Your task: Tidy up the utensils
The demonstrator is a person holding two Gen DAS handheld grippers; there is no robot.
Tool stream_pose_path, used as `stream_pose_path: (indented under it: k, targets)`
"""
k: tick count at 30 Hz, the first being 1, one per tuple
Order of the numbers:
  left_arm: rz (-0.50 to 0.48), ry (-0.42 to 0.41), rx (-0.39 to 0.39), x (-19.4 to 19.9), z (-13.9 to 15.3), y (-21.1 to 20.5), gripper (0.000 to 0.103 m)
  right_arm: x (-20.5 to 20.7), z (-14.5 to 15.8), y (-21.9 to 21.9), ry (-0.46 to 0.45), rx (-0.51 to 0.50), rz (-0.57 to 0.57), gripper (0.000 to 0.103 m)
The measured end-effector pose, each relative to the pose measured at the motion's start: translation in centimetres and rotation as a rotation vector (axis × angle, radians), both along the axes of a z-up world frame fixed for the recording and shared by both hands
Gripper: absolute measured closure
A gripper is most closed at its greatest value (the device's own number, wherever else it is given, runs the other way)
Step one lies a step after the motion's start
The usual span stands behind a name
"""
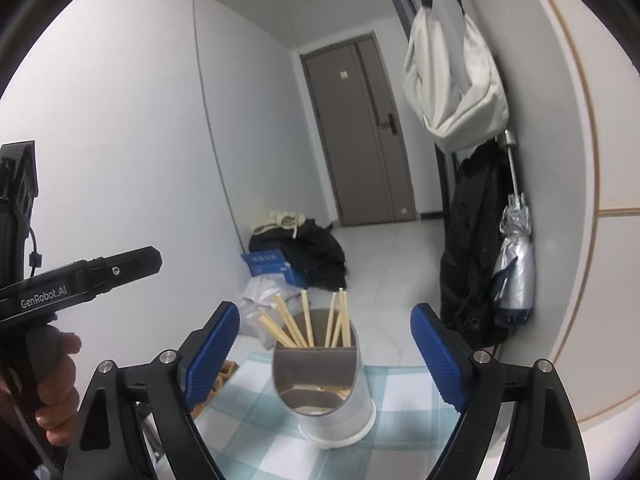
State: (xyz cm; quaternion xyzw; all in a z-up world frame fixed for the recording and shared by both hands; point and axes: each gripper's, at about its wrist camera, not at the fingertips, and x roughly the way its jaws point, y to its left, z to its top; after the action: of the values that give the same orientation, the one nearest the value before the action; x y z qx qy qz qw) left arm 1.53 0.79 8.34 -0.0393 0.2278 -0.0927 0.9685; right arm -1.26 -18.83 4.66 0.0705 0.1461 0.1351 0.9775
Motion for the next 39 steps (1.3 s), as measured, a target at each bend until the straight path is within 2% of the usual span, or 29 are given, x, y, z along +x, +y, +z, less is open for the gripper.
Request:
stream_pose_path:
  k: [6, 11, 18, 22, 39]
  targets:
    - [0.049, -0.024, 0.004, -1.9, -1.2, 0.2, 0.008, -2.8, -0.3, -0.1, -0.055, -0.011, -0.026, 0.0]
    - [0.064, -0.053, 0.018, -3.6, -2.0, -0.1, 0.007, -4.7, -0.9, -0.1, -0.087, -0.041, -0.041, 0.0]
    - [0.063, -0.05, 0.029, -4.8, -2.9, -0.5, 0.007, -5.9, -2.2, -0.3, -0.077, -0.036, -0.056, 0.0]
    - [0.067, -0.028, 0.004, -4.9, -3.0, -0.6, 0.007, -6.0, -2.5, -0.6, -0.073, -0.05, -0.081, 0.0]
    - [0.07, -0.023, 0.02, -5.5, -3.5, -0.9, 0.007, -6.6, -2.8, -0.9, -0.08, -0.035, -0.096, 0.0]
